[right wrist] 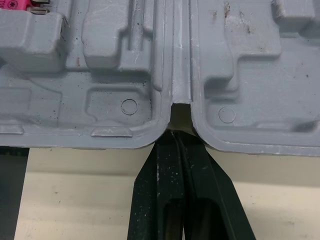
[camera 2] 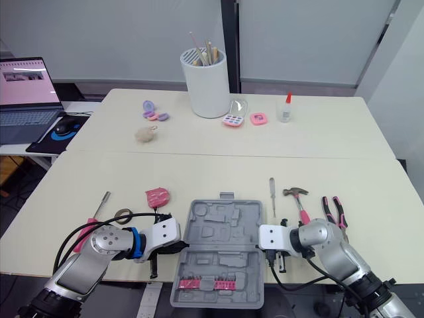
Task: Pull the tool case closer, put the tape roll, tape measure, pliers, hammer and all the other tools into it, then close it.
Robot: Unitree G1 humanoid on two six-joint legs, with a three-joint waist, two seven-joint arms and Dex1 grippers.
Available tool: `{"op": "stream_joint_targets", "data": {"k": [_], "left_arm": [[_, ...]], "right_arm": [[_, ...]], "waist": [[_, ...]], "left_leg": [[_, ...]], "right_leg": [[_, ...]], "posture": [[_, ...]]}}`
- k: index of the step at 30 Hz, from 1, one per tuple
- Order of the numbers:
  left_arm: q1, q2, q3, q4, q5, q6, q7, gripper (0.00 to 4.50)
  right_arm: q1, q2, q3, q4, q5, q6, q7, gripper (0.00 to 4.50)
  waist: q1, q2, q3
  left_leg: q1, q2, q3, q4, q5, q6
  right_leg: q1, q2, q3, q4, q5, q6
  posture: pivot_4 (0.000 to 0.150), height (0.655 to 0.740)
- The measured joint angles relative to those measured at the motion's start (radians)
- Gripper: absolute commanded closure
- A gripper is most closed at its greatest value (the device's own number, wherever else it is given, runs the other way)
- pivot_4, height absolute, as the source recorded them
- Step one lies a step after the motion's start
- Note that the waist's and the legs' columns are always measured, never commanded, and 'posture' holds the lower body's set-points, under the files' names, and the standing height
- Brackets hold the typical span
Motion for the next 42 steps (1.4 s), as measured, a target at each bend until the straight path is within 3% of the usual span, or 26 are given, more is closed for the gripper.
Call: {"op": "stream_joint_targets", "data": {"k": [13, 19, 22, 27, 34, 37, 42], "left_arm": [[-0.001, 0.004, 0.009, 0.036, -0.017, -0.043, 0.005, 4.5], [0.046, 0.021, 0.124, 0.063, -0.1, -0.064, 0.021, 4.5], [0.05, 0.033, 0.244, 0.056, -0.221, -0.029, -0.005, 3.98], [0.05, 0.132, 0.515, 0.08, -0.43, 0.098, -0.068, 2.32], [0.028, 0.277, 0.727, 0.351, -0.531, 0.178, -0.118, 0.01], [-0.003, 0.35, 0.768, 0.531, -0.525, 0.154, -0.147, 0.0], [-0.038, 0.422, 0.764, 0.78, -0.471, 0.043, -0.193, 0.0]], "right_arm": [[-0.02, -0.056, -0.014, 0.07, 0.042, -0.085, -0.008, 4.49], [-0.002, -0.162, -0.116, 0.08, 0.099, -0.081, -0.004, 4.49], [0.029, -0.166, -0.227, 0.001, 0.238, 0.008, 0.013, 3.94], [0.017, -0.257, -0.483, -0.091, 0.49, 0.229, 0.044, 2.77], [-0.006, -0.375, -0.721, -0.029, 0.648, 0.383, 0.043, 0.92], [0.024, -0.408, -0.791, 0.043, 0.661, 0.381, 0.054, 0.03], [0.1, -0.427, -0.813, 0.162, 0.64, 0.321, 0.061, 0.03]], "waist": [[0.002, 0.001, -0.001], [0.003, 0.0, 0.002], [0.002, 0.0, 0.003], [0.003, 0.0, 0.005], [0.003, 0.0, 0.005], [0.002, 0.0, 0.005], [0.002, 0.001, 0.005]], "left_leg": [[0.002, 0.0, 0.0, 0.0, 0.0, 0.0], [-0.001, 0.0, -0.002, 0.0, 0.0, 0.0], [-0.002, 0.0, -0.003, -0.001, 0.0, 0.0], [-0.002, 0.0, -0.003, -0.001, 0.0, 0.0], [-0.003, 0.0, -0.001, -0.005, 0.0, 0.0], [-0.003, 0.0, 0.001, -0.007, 0.0, 0.0], [-0.004, 0.0, 0.004, -0.008, 0.0, 0.0]], "right_leg": [[0.003, 0.0, 0.0, -0.001, 0.0, 0.0], [0.0, 0.0, -0.002, -0.001, 0.001, -0.002], [0.0, 0.0, -0.003, -0.001, 0.002, -0.002], [0.0, -0.001, -0.003, -0.002, 0.002, -0.003], [-0.003, -0.001, -0.002, -0.004, 0.002, -0.004], [-0.004, -0.002, -0.002, -0.006, 0.002, -0.004], [-0.006, -0.003, 0.0, -0.006, 0.003, -0.004]], "posture": [[0.15, 0.74], [0.15, 0.74], [0.15, 0.74], [0.15, 0.74], [0.15, 0.74], [0.15, 0.74], [0.15, 0.74]]}}
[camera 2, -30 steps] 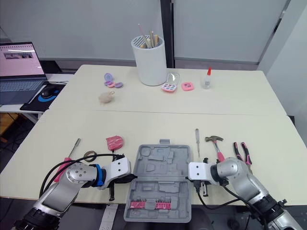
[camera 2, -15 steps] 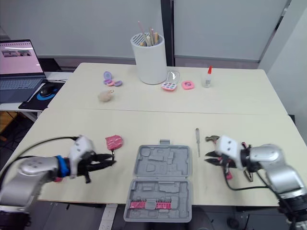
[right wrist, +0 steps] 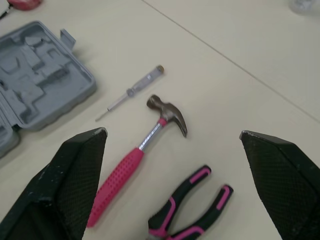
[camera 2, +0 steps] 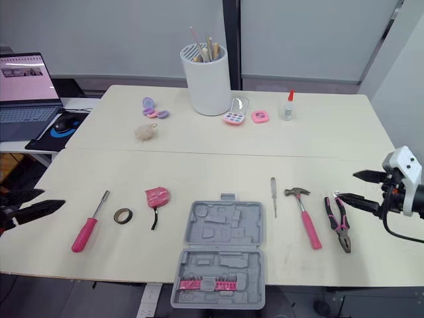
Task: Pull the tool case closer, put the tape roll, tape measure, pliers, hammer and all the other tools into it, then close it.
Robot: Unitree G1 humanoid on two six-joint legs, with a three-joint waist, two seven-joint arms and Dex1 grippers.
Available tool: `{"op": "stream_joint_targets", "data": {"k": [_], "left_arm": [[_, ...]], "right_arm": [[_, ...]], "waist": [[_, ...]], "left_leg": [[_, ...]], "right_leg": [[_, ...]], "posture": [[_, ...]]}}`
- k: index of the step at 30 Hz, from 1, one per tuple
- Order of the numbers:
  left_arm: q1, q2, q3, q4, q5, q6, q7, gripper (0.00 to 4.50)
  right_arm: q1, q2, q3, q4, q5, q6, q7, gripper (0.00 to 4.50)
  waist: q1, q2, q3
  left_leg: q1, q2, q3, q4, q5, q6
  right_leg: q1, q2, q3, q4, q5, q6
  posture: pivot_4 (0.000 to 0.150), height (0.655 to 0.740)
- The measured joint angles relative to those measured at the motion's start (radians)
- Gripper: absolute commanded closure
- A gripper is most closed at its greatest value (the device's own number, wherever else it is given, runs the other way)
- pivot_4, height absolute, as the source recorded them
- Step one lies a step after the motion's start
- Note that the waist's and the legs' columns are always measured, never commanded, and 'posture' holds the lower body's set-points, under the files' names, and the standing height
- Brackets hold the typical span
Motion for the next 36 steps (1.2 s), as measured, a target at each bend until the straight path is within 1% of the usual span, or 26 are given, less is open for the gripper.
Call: {"op": "stream_joint_targets", "data": {"k": [5, 14, 24, 30, 36], "left_arm": [[-0.024, 0.005, -0.016, 0.108, 0.041, -0.061, 0.006, 0.0], [-0.031, 0.004, -0.029, 0.105, 0.059, -0.066, 0.025, 0.0], [0.034, 0.003, -0.028, 0.029, 0.056, -0.055, 0.037, 0.0], [0.066, -0.01, -0.009, -0.028, 0.042, -0.031, 0.054, 0.0], [0.136, -0.019, 0.034, -0.08, 0.022, -0.004, 0.071, 0.0]], "right_arm": [[0.028, -0.003, -0.026, 0.058, -0.002, -0.036, -0.002, 0.03], [0.031, -0.002, -0.018, 0.073, -0.01, -0.051, -0.041, 0.03], [0.026, -0.002, -0.006, 0.078, -0.015, -0.085, -0.043, 0.03], [-0.042, 0.002, 0.047, 0.093, -0.021, -0.118, -0.041, 0.03], [-0.071, 0.009, 0.083, 0.096, -0.02, -0.12, -0.037, 0.03]], "waist": [[0.0, 0.0, 0.0], [-0.003, 0.0, 0.0], [-0.002, 0.0, 0.0], [-0.005, 0.0, 0.0], [-0.004, 0.0, 0.0]], "left_leg": [[0.0, 0.001, 0.001, 0.0, 0.0, 0.0], [0.0, 0.001, 0.002, 0.0, 0.0, 0.0], [0.001, 0.001, 0.002, 0.0, 0.0, 0.0], [0.001, 0.001, 0.002, 0.0, 0.0, 0.0], [0.001, 0.001, 0.002, 0.0, 0.0, 0.0]], "right_leg": [[0.0, 0.0, 0.0, 0.0, 0.0, 0.0], [0.0, 0.0, 0.0, 0.001, 0.0, 0.0], [0.0, 0.0, 0.0, 0.002, 0.0, 0.0], [-0.001, 0.0, 0.001, 0.003, 0.0, 0.0], [-0.001, 0.0, 0.001, 0.003, 0.0, 0.0]], "posture": [[0.15, 0.74], [0.15, 0.74], [0.15, 0.74], [0.15, 0.74], [0.15, 0.74]]}}
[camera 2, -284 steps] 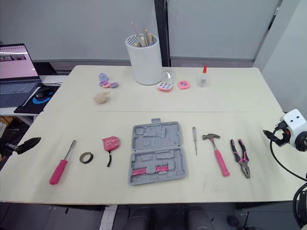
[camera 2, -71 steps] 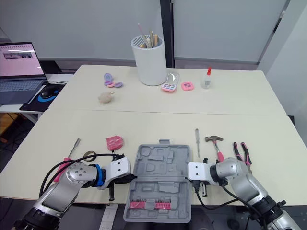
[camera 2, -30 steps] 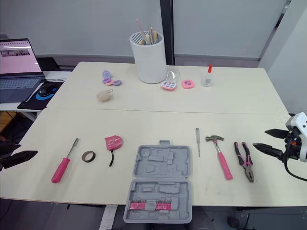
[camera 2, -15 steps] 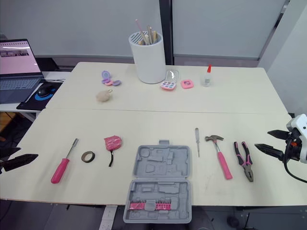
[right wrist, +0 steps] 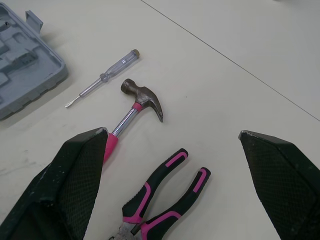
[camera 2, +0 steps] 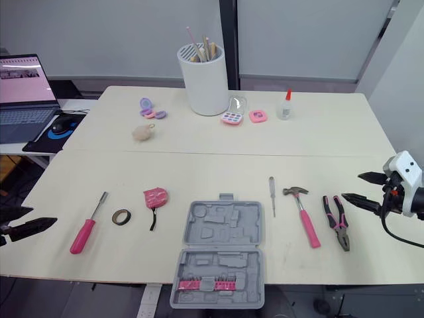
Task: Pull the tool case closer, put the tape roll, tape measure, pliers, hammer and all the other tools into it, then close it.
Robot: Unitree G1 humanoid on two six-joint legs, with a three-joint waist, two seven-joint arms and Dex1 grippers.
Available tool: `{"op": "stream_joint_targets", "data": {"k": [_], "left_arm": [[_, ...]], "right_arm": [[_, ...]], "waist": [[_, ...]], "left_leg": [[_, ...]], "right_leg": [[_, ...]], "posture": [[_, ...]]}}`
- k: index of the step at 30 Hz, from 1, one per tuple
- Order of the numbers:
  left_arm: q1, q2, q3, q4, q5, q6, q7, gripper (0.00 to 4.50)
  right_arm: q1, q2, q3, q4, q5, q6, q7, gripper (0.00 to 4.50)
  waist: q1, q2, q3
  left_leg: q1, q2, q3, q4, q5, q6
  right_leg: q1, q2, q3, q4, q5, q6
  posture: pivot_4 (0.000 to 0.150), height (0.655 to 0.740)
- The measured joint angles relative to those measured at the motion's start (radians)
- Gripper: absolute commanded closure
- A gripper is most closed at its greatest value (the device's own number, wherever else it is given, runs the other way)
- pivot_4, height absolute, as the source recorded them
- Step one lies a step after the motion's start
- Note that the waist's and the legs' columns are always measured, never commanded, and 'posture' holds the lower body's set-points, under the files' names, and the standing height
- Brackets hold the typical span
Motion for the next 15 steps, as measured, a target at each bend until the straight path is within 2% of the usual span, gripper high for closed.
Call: {"op": "stream_joint_targets", "data": {"k": [15], "left_arm": [[0.031, -0.001, 0.036, -0.024, -0.006, 0.012, 0.021, 0.0]], "right_arm": [[-0.029, 0.002, 0.036, 0.057, -0.021, -0.047, 0.012, 0.03]], "waist": [[0.001, 0.0, 0.0]], "left_leg": [[0.0, 0.0, 0.0, 0.0, 0.0, 0.0]], "right_leg": [[0.0, 0.0, 0.0, 0.001, 0.0, 0.0]], "posture": [[0.15, 0.74]]}}
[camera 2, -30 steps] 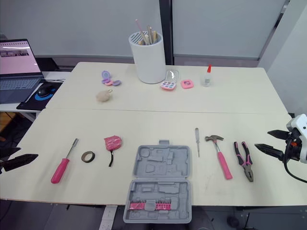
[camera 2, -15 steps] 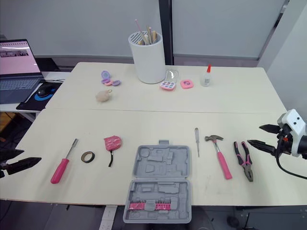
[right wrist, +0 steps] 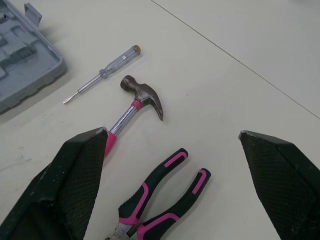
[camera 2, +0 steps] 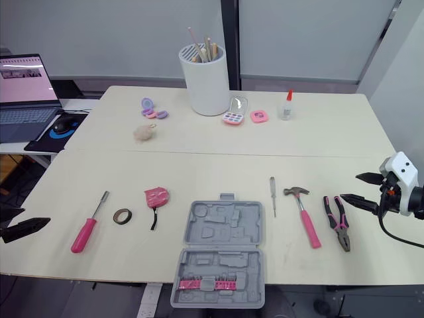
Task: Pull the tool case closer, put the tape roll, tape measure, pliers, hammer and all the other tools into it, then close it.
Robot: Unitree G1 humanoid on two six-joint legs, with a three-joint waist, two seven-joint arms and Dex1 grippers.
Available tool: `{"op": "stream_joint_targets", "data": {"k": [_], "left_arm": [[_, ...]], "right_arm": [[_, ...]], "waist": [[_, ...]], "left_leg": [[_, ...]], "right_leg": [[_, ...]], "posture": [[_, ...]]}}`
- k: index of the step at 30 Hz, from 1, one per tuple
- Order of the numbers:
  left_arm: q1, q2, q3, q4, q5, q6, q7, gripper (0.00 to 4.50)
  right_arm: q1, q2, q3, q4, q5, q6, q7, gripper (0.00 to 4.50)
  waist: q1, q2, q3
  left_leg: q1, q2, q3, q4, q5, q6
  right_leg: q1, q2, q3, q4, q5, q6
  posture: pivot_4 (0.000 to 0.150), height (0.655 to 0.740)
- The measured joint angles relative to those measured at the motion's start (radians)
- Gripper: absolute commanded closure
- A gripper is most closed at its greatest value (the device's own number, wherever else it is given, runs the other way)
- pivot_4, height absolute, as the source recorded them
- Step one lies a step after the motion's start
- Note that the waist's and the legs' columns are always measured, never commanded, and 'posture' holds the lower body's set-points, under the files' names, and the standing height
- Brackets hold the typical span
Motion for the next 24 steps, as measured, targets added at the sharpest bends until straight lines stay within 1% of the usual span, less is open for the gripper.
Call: {"op": "stream_joint_targets", "data": {"k": [5, 8, 10, 14, 19, 24], "left_arm": [[0.009, -0.027, 0.005, -0.026, 0.0, 0.0, 0.008, 0.0], [0.022, -0.036, 0.006, -0.049, 0.0, 0.0, 0.016, 0.0], [0.033, -0.041, 0.006, -0.08, -0.001, 0.0, 0.015, 0.0], [0.039, -0.041, 0.001, -0.14, 0.001, -0.003, 0.006, 0.0], [0.04, -0.041, -0.063, -0.197, 0.022, -0.028, -0.017, 0.0], [0.039, -0.035, -0.123, -0.251, 0.053, -0.067, -0.049, 0.0]], "right_arm": [[0.001, 0.005, 0.002, 0.0, -0.003, -0.019, 0.0, 0.03], [-0.003, 0.02, 0.027, -0.012, -0.01, -0.033, 0.001, 0.03], [-0.017, 0.044, 0.06, -0.051, -0.01, -0.033, -0.003, 0.03], [-0.105, 0.137, 0.144, -0.194, 0.003, -0.015, -0.041, 0.03], [-0.182, 0.225, 0.233, -0.392, 0.053, 0.038, -0.064, 0.03], [-0.247, 0.332, 0.319, -0.566, 0.14, 0.111, -0.098, 0.03]], "waist": [[0.0, 0.0, 0.0], [0.0, 0.0, 0.0], [-0.003, 0.0, 0.0], [-0.007, 0.0, 0.0], [0.001, 0.0, 0.0], [0.003, 0.0, 0.0]], "left_leg": [[0.0, 0.0, 0.0, 0.0, 0.0, 0.0], [0.0, 0.0, 0.0, 0.0, 0.0, 0.0], [0.0, 0.0, 0.0, 0.0, 0.0, 0.0], [0.001, 0.001, 0.0, 0.0, 0.0, 0.0], [-0.001, 0.0, -0.001, 0.0, 0.0, 0.0], [-0.001, 0.0, -0.002, 0.001, 0.0, 0.0]], "right_leg": [[0.0, 0.0, 0.0, 0.0, 0.0, 0.0], [0.0, 0.0, 0.0, 0.001, 0.0, 0.0], [0.0, 0.0, 0.0, 0.001, 0.0, 0.0], [0.0, 0.001, 0.001, 0.002, 0.001, -0.001], [0.0, 0.001, 0.0, 0.001, 0.001, -0.001], [-0.001, 0.0, 0.0, 0.001, 0.001, -0.001]], "posture": [[0.15, 0.74], [0.15, 0.74], [0.15, 0.74], [0.15, 0.74], [0.15, 0.74], [0.15, 0.74]]}}
